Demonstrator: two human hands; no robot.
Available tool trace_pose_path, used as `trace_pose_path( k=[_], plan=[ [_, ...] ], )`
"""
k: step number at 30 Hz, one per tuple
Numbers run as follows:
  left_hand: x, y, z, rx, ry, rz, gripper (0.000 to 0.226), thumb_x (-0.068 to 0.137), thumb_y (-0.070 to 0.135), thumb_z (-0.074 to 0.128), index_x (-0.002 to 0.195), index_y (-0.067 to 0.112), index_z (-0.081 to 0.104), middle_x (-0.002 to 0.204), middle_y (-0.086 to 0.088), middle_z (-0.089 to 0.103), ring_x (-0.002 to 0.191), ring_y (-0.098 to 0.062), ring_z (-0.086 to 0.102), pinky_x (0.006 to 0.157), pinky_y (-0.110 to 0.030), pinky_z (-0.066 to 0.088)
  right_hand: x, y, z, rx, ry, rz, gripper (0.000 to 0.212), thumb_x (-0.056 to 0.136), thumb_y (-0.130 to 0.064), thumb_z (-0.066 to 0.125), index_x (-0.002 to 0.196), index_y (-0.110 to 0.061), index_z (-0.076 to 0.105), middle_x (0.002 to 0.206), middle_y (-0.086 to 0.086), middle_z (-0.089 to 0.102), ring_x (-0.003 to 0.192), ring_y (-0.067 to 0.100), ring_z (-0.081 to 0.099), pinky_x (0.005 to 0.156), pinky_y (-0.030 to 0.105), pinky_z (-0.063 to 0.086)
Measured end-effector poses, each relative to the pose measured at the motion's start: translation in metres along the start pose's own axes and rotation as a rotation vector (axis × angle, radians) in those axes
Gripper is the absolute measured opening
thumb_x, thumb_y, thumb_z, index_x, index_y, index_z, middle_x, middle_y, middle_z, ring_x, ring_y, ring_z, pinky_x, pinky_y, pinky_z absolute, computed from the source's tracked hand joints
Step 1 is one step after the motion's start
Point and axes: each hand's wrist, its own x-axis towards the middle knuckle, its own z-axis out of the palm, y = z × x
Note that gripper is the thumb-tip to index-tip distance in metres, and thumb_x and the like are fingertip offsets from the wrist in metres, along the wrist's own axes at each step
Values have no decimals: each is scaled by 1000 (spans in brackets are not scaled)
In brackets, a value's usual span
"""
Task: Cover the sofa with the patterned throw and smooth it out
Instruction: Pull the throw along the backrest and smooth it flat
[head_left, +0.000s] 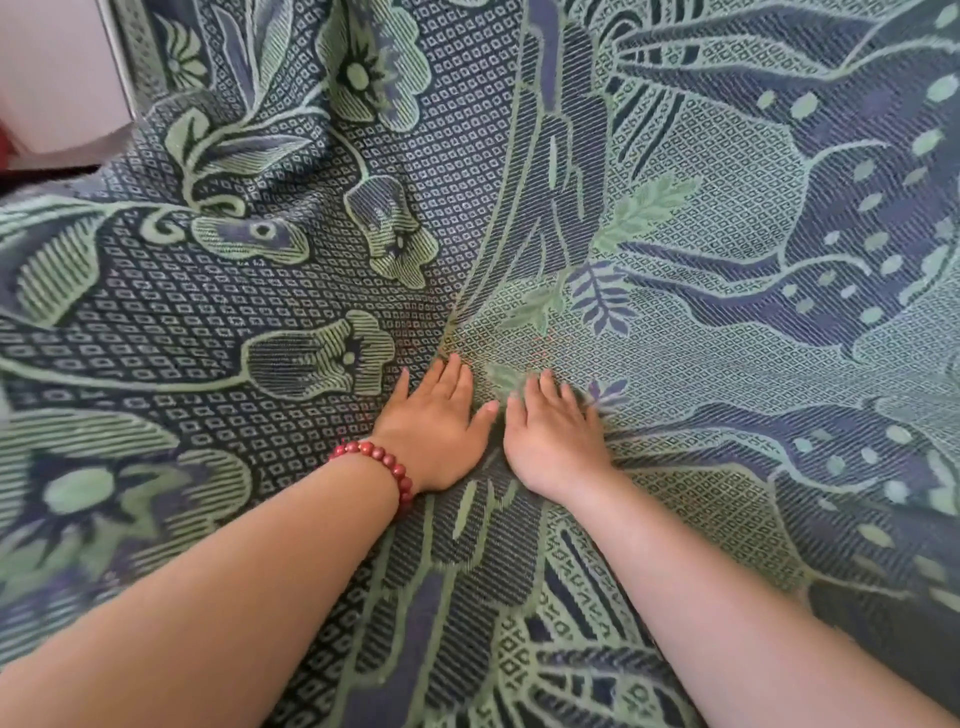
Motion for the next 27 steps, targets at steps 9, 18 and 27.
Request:
trace_pose_path(
  k=[9, 18, 27],
  plan=[
    [-27, -13, 12, 29, 41, 32, 66, 97, 51, 8, 150, 15, -7, 157, 3, -13, 143, -8, -14, 115, -35, -10, -37, -11, 14, -63, 68, -34, 63, 99, -45, 12, 151, -12, 4, 159, 6, -2, 146, 22, -5, 116, 42, -6],
    [-59, 13, 0, 25, -59, 10, 63, 99, 46, 9, 150, 13, -7, 157, 1, -14, 144, -11, -13, 114, -38, -9, -84, -9, -2, -30, -24, -90, 58, 101, -38, 12, 151, -10, 4, 159, 7, -4, 146, 22, -4, 118, 45, 1],
    [-88, 16, 10, 15, 19, -27, 63, 98, 49, 7, 150, 18, -8, 157, 6, -13, 143, -6, -13, 116, -33, -8, -102, -11, 7, 35, 75, -109, 59, 100, -38, 16, 151, -10, 7, 159, 6, 3, 146, 22, -2, 118, 42, -1]
  ],
)
